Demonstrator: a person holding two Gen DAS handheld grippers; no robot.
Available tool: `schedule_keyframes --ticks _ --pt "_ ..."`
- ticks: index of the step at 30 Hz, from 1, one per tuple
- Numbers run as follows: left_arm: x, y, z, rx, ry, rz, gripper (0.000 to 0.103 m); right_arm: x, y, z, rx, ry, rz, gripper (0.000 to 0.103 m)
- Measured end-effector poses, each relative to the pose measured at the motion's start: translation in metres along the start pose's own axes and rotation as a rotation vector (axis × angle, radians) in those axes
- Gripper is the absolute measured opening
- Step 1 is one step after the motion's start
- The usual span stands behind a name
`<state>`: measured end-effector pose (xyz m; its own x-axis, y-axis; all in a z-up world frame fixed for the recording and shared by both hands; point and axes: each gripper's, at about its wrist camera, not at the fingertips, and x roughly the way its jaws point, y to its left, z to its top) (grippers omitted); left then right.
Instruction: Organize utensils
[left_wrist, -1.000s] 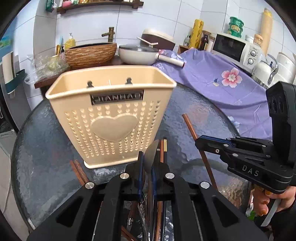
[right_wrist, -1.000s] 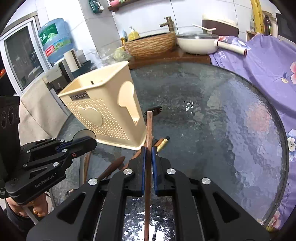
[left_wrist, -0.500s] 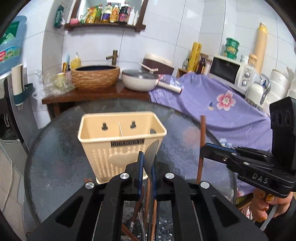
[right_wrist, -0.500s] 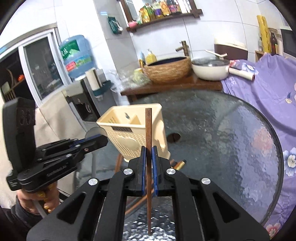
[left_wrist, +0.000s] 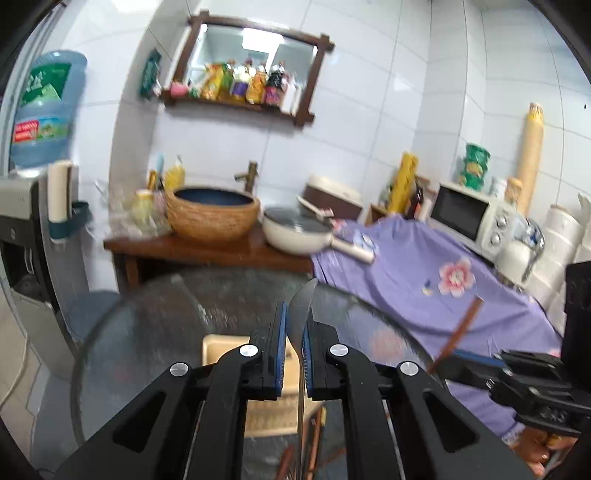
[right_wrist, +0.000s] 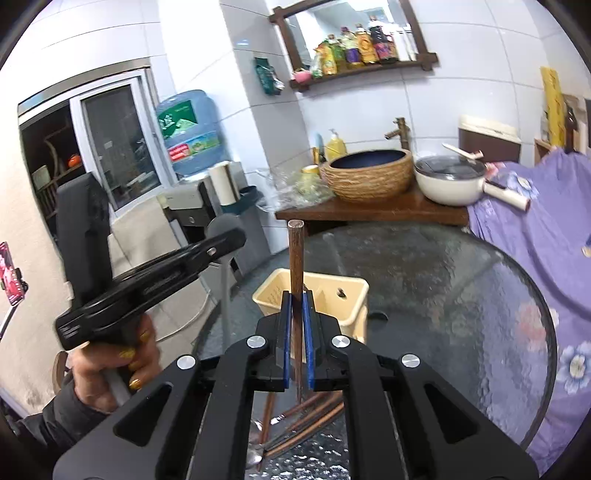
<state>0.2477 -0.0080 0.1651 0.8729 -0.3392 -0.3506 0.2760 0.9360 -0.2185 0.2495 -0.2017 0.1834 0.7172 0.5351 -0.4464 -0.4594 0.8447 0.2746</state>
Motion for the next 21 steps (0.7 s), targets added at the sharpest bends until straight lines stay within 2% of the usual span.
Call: schedule_keyframes --ticks 7,11,15,19,21 --pt "0.017 0.010 0.043 -0.010 -0.078 0.079 0.008 -0.014 0.014 0.057 -0.020 -0.120 -0.008 0.007" --pt "0.027 0.019 0.053 -0.011 -0.157 0.104 0.008 -0.012 0.018 0.080 -0.034 -0.181 -0.040 0.007" --pt "0.047 0.035 0.043 -0.048 -0.164 0.121 0.008 0.001 0.018 0.084 -0.064 -0.214 -0.105 0.007" --pt "0.069 0.050 0.022 -0.035 -0.153 0.145 0.008 0.025 0.013 0.074 -0.084 -0.193 -0.150 0.007" --pt "0.073 0.057 0.015 -0.051 -0.136 0.133 0.008 0.035 0.011 0.066 -0.101 -0.180 -0.156 0.007"
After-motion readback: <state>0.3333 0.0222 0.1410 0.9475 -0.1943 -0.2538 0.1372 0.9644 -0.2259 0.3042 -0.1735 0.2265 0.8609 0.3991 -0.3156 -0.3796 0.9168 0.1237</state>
